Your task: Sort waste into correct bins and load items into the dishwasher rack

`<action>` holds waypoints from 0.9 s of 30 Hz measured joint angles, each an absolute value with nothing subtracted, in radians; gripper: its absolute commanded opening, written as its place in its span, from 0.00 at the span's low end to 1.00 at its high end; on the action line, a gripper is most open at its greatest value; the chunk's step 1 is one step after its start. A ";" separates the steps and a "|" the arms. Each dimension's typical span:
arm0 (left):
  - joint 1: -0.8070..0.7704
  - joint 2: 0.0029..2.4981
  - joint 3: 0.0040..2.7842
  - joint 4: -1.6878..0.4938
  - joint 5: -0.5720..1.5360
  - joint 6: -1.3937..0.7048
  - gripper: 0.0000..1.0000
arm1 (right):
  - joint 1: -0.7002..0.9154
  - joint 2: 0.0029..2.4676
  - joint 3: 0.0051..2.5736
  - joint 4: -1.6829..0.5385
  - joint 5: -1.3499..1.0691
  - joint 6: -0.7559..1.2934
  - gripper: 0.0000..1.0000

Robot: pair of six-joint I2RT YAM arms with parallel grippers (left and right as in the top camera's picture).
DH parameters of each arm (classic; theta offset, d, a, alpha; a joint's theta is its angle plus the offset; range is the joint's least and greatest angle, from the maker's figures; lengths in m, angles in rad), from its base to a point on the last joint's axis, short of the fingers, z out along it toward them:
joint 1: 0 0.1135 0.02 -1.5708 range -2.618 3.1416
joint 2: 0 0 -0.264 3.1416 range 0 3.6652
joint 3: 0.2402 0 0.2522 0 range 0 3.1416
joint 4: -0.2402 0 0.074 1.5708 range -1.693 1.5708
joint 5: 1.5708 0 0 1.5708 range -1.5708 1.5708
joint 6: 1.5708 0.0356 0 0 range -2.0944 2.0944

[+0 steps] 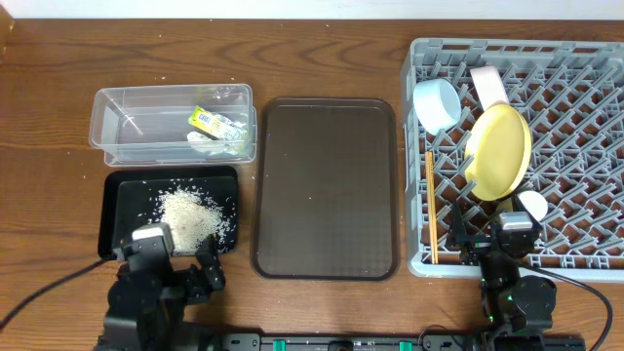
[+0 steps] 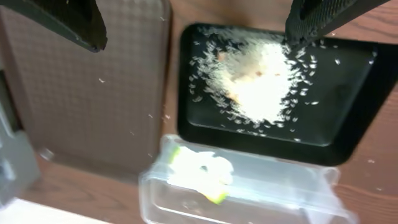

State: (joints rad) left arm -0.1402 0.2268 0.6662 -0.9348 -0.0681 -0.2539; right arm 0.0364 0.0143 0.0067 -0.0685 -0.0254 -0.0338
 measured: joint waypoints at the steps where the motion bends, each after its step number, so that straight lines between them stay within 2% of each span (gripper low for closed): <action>1: -0.132 0.200 0.628 -0.907 -0.081 -0.254 0.95 | 0.036 0.014 0.007 -0.070 -0.025 -0.033 0.99; 7: -0.099 0.072 0.387 -0.646 -0.116 -0.254 0.94 | 0.036 0.014 0.007 -0.070 -0.025 -0.033 0.99; 17: -0.087 0.010 0.041 -0.023 -0.132 -0.263 0.95 | 0.036 0.012 0.007 -0.070 -0.025 -0.033 0.99; 27: -0.087 0.010 0.021 -0.018 -0.125 -0.205 0.95 | 0.036 0.012 0.007 -0.069 -0.025 -0.033 0.99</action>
